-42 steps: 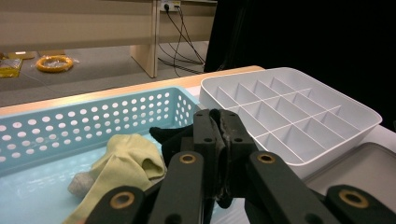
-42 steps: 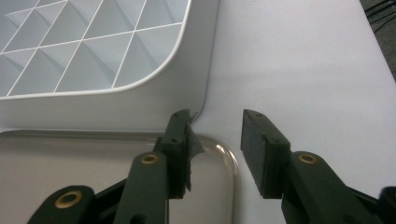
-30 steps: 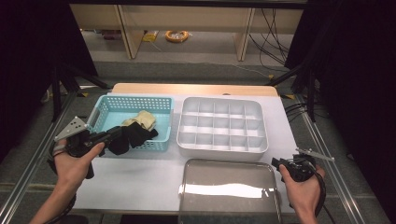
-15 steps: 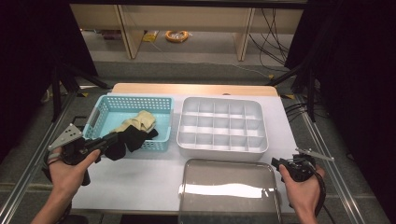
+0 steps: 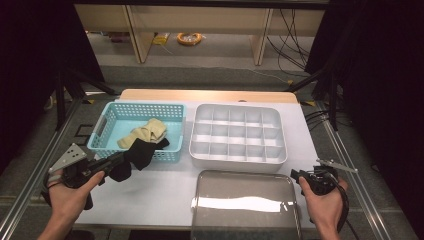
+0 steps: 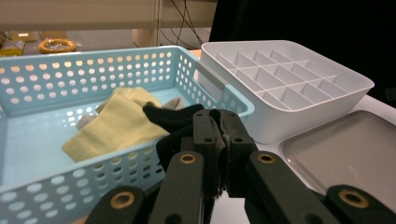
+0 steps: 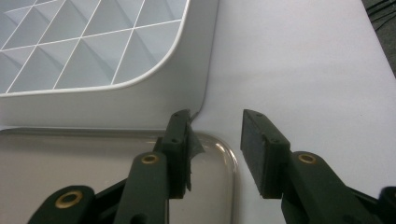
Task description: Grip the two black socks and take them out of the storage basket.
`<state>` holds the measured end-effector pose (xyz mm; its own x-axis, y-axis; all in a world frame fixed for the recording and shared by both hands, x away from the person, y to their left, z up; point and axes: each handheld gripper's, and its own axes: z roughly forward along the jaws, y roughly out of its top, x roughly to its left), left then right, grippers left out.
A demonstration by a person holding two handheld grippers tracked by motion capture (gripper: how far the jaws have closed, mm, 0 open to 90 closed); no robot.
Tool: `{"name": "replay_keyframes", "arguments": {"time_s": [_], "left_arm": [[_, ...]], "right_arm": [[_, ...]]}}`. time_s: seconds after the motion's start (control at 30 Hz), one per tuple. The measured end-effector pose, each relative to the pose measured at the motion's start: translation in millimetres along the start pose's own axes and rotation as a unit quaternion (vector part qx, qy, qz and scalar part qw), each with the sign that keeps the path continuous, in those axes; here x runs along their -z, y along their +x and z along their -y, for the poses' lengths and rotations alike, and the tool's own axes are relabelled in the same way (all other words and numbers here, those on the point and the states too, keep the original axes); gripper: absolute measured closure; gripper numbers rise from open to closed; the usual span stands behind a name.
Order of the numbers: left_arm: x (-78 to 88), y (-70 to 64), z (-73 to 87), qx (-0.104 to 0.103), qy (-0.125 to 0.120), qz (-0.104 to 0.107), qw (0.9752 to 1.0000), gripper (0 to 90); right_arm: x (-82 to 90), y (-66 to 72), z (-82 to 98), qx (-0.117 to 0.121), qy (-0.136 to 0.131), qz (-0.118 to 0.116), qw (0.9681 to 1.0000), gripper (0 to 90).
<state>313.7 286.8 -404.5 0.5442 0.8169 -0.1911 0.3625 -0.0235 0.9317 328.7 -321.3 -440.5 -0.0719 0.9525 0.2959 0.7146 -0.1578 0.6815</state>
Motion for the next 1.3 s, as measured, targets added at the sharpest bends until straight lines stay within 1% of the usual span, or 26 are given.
{"name": "replay_keyframes", "arguments": {"time_s": [0.03, 0.07, 0.1, 0.17, 0.23, 0.27, 0.3, 0.33, 0.4, 0.47, 0.5, 0.57, 0.67, 0.7, 0.77, 0.8, 0.83, 0.9, 0.93, 0.97, 1.0, 1.03, 1.1, 1.13, 1.2, 1.3], "left_arm": [[0.2, 0.2, 1.9, 0.003, -0.005, 0.001, 1.0000, 86.4], [1.9, 0.4, 2.9, 0.002, 0.001, -0.001, 1.0000, 86.4], [2.9, 0.6, 4.2, 0.002, 0.002, -0.003, 1.0000, 86.4], [4.5, 0.9, 6.9, 0.003, 0.004, -0.004, 1.0000, 86.4], [4.9, 0.8, 10.4, 0.005, 0.003, -0.002, 1.0000, 86.4], [5.7, 0.3, 11.6, 0.004, 0.011, -0.003, 0.9999, 86.4], [4.6, 0.0, 14.2, 0.005, 0.009, 0.000, 1.0000, 86.4], [5.3, -0.6, 14.9, 0.005, 0.016, -0.002, 0.9998, 86.4], [3.9, -1.1, 17.6, 0.006, 0.017, 0.001, 0.9998, 86.4], [3.1, -2.0, 18.4, 0.005, 0.029, -0.002, 0.9996, 86.4], [2.4, -2.3, 19.0, 0.006, 0.029, -0.001, 0.9996, 86.4], [-0.1, -3.5, 20.9, 0.003, 0.034, 0.000, 0.9994, 86.4], [-3.7, -6.8, 24.0, -0.001, 0.061, 0.003, 0.9982, 86.4], [-5.1, -7.9, 25.1, 0.000, 0.064, 0.003, 0.9980, 86.3], [-9.1, -10.5, 27.2, -0.004, 0.078, 0.009, 0.9969, 86.3], [-11.7, -11.6, 28.4, -0.007, 0.084, 0.013, 0.9963, 86.3], [-12.5, -12.3, 28.6, -0.012, 0.092, 0.012, 0.9956, 86.3], [-16.2, -14.2, 30.4, -0.008, 0.097, 0.016, 0.9951, 86.3], [-17.4, -15.0, 30.7, -0.012, 0.101, 0.018, 0.9946, 86.3], [-18.5, -16.5, 31.1, -0.012, 0.104, 0.017, 0.9943, 86.3], [-19.7, -16.7, 31.6, -0.014, 0.107, 0.023, 0.9938, 86.3], [-20.9, -18.1, 32.1, -0.010, 0.108, 0.023, 0.9938, 86.2], [-23.1, -19.4, 32.6, -0.016, 0.117, 0.024, 0.9928, 86.3], [-24.3, -20.4, 33.2, -0.013, 0.118, 0.026, 0.9926, 86.2], [-26.9, -22.4, 33.8, -0.022, 0.127, 0.031, 0.9912, 86.2], [-31.3, -27.3, 34.4, -0.027, 0.134, 0.039, 0.9899, 86.2]], "right_arm": [[-0.2, 0.1, 0.3, -0.005, -0.001, 0.000, 1.0000, 63.9], [-0.7, -1.4, -0.1, 0.006, -0.002, 0.001, 1.0000, 64.0], [-2.0, -1.8, 0.2, 0.013, -0.005, 0.008, 0.9999, 63.9], [-1.5, 0.2, 0.5, 0.002, 0.000, 0.009, 1.0000, 63.9], [-1.8, 0.1, 0.4, 0.007, -0.002, 0.013, 0.9999, 63.9], [-1.8, 0.2, 0.3, 0.007, -0.002, 0.014, 0.9999, 64.0], [-2.0, 2.8, 0.8, -0.010, -0.002, 0.011, 0.9999, 63.9], [-2.1, 2.8, 0.7, -0.010, -0.002, 0.011, 0.9999, 63.9], [-2.2, 2.7, 0.7, -0.010, -0.002, 0.011, 0.9999, 64.0], [-2.3, 2.8, 0.8, -0.010, -0.001, 0.011, 0.9999, 63.9], [-2.2, 2.9, 0.9, -0.010, -0.001, 0.011, 0.9999, 63.9], [-1.9, 0.9, 0.6, 0.001, -0.002, 0.010, 0.9999, 63.9], [-0.6, -1.4, -0.4, 0.009, -0.004, 0.000, 1.0000, 63.9], [-1.6, -2.1, -0.4, 0.015, -0.006, 0.007, 0.9998, 63.9], [-1.7, -2.1, -0.2, 0.015, -0.005, 0.006, 0.9999, 63.9], [0.0, 0.5, -0.2, -0.003, 0.000, 0.001, 1.0000, 63.9], [-1.4, 0.2, 0.3, 0.005, -0.002, 0.007, 1.0000, 63.9], [-0.9, 0.7, 0.4, 0.001, 0.000, 0.008, 1.0000, 63.9], [-0.4, 0.0, 0.0, 0.004, -0.002, 0.004, 1.0000, 63.9], [-1.1, -0.4, 0.1, 0.007, -0.004, 0.006, 1.0000, 63.9], [-1.6, -2.2, -0.2, 0.015, -0.007, 0.007, 0.9998, 63.9], [-1.3, -2.2, -0.3, 0.014, -0.006, 0.006, 0.9999, 63.9], [-1.5, -2.3, -0.4, 0.016, -0.005, 0.005, 0.9999, 63.8], [-1.6, -1.9, -0.3, 0.016, -0.005, 0.005, 0.9998, 63.9], [1.0, 2.1, -0.2, -0.010, 0.004, 0.001, 0.9999, 63.8], [0.5, 1.2, -0.4, -0.004, 0.002, 0.000, 1.0000, 63.8]]}}
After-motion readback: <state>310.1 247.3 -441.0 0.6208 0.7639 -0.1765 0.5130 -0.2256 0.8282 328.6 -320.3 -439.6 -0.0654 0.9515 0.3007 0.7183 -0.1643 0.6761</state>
